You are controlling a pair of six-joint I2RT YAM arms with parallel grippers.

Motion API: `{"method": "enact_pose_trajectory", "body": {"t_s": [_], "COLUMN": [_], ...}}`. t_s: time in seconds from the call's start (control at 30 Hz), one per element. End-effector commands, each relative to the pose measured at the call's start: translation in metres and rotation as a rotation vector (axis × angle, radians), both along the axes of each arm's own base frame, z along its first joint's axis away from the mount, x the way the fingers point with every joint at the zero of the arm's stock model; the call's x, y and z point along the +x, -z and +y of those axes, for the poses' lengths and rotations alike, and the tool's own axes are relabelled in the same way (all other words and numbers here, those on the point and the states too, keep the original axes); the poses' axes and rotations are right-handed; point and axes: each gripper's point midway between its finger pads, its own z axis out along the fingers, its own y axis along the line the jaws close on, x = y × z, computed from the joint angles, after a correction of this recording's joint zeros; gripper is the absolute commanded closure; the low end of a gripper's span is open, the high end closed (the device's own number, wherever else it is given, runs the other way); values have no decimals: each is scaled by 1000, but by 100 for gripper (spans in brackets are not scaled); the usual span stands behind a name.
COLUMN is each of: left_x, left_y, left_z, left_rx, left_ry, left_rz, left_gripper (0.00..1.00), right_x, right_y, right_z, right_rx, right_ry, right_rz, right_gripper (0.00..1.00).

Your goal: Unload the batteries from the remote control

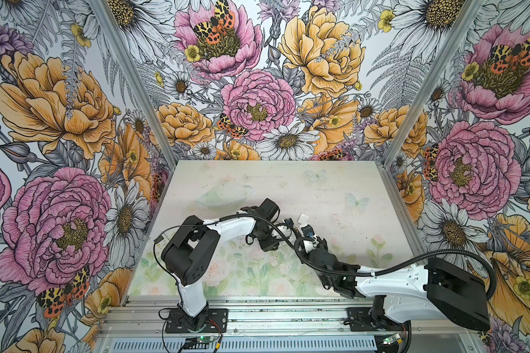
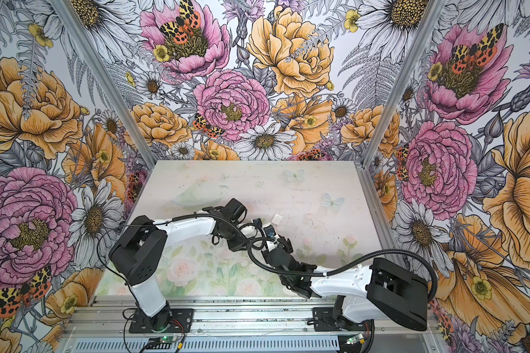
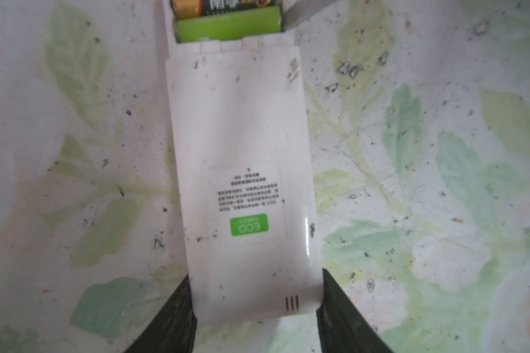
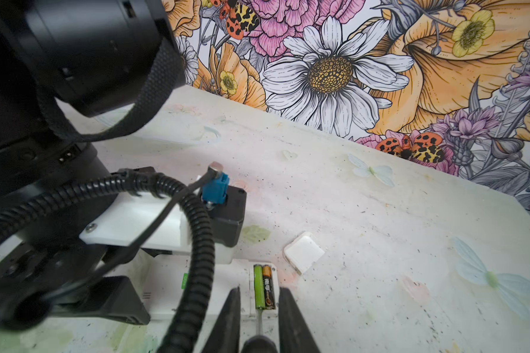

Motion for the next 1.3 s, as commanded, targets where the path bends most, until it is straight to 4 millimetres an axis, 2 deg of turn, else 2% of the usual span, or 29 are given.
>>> {"method": "enact_pose_trajectory", "body": {"t_s": [0.0,0.17,0.43,0.63,0.83,1.1,1.13,1.27], "left_x": [-11,-10,2,3,2,5,4,8], "left_y": [-13,-14,-22,-25,-24,-27,-16,-13], "left_z": [-15,-15,-11,-13,-12,-12,-10,-7], "left_rx": [-103,-114,-162,-198,-205,-203,-185,-171], "left_ry": [18,7,-53,-71,-89,-99,-107,-120], "left_rz": [97,113,136,168,192,187,212,208], "left_gripper": [100,100,100,100,100,100,100,100], "right_x": [-8,-9,-10,1,24,45,46,50], "right_y": [36,39,39,25,2,-28,-31,-41], "right_z": [-11,-27,-33,-32,-30,-16,-16,-21], "right_rx": [-1,103,150,179,225,286,292,302], "right_ry": [-19,9,28,49,68,42,44,60], "right_rz": [101,116,106,47,-28,-95,-102,-120], "right_gripper": [100,100,100,100,100,100,100,100]}}
